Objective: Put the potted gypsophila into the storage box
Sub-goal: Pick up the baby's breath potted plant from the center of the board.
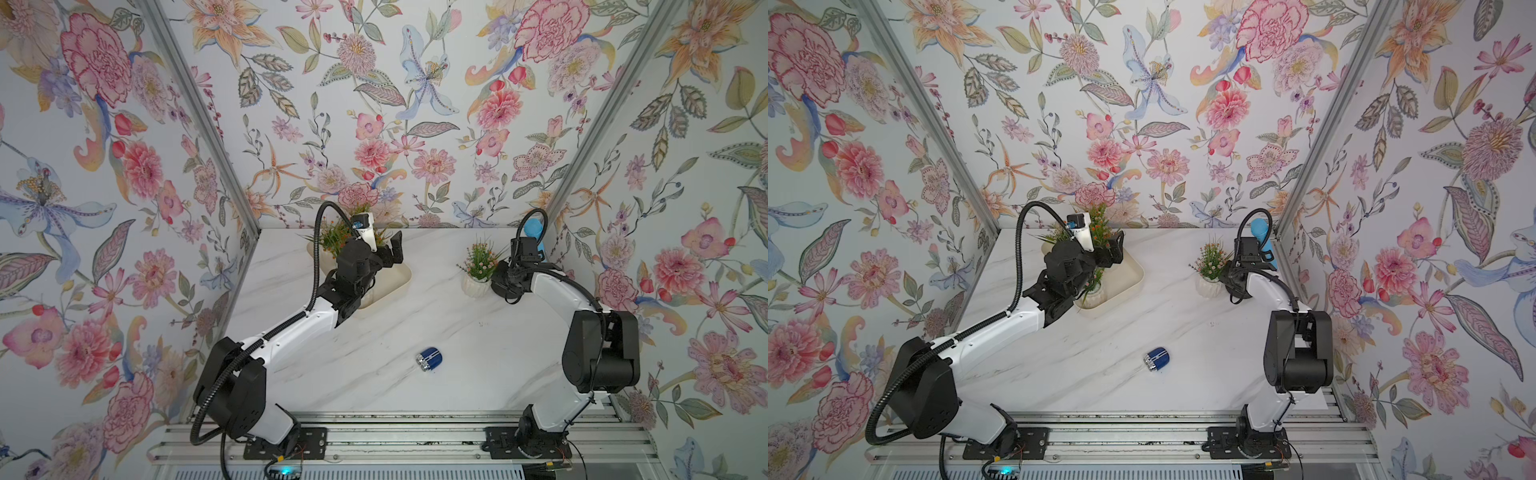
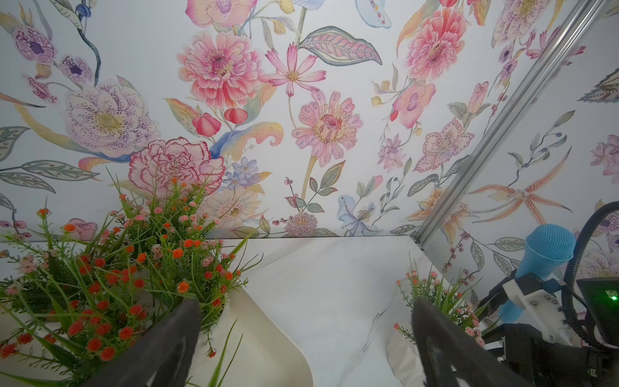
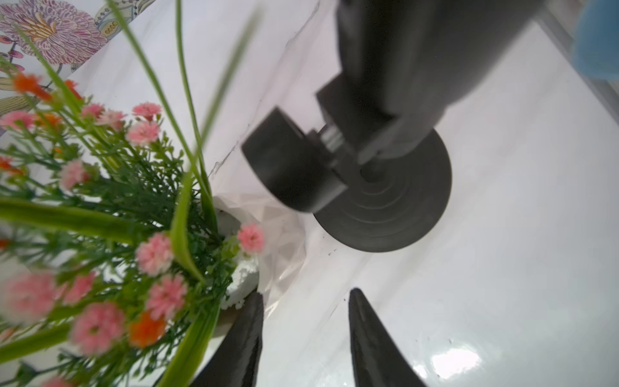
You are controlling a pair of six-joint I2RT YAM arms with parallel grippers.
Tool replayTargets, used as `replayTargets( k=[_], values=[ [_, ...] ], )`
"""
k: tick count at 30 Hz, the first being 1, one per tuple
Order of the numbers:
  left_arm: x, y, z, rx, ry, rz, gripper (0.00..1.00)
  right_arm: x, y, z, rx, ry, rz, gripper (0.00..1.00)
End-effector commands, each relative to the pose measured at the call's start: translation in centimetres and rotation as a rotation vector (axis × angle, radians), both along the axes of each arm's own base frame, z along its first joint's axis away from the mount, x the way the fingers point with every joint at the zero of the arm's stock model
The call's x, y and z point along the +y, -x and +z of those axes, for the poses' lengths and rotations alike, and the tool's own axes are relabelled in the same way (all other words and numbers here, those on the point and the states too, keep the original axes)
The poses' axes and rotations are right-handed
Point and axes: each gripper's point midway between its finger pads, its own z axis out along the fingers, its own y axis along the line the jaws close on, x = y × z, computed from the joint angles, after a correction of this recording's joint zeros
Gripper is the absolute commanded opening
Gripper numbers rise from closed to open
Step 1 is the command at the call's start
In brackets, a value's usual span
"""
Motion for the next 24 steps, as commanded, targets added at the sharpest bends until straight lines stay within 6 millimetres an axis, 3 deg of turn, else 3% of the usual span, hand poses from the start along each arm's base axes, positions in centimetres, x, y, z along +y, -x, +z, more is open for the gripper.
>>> replayTargets(
  k=[1,9,16,24],
  values=[
    [0.2,-0.1,0.4,-0.009,0.016,0.034,1.00,0.8,-1.3,0.2,-0.013,0.021,0.065,0.42],
    [0.6,0.2,0.4,0.000,-0.001,0.051,1.00,2.3,-1.6,-1.3,0.016,0.022,0.109,0.41],
    [0.8,0.3,0.3,0.008,-0.005,0.061,1.00,3.2,-0.6,-1.9,-0.004,-0.015,0.078,0.41],
    [0.9,0.6,0.3,0.019,-0.021,0.053,1.00,1.7,0.6,-4.1,0.038,-0.026,-0.081,0.39]
  ],
)
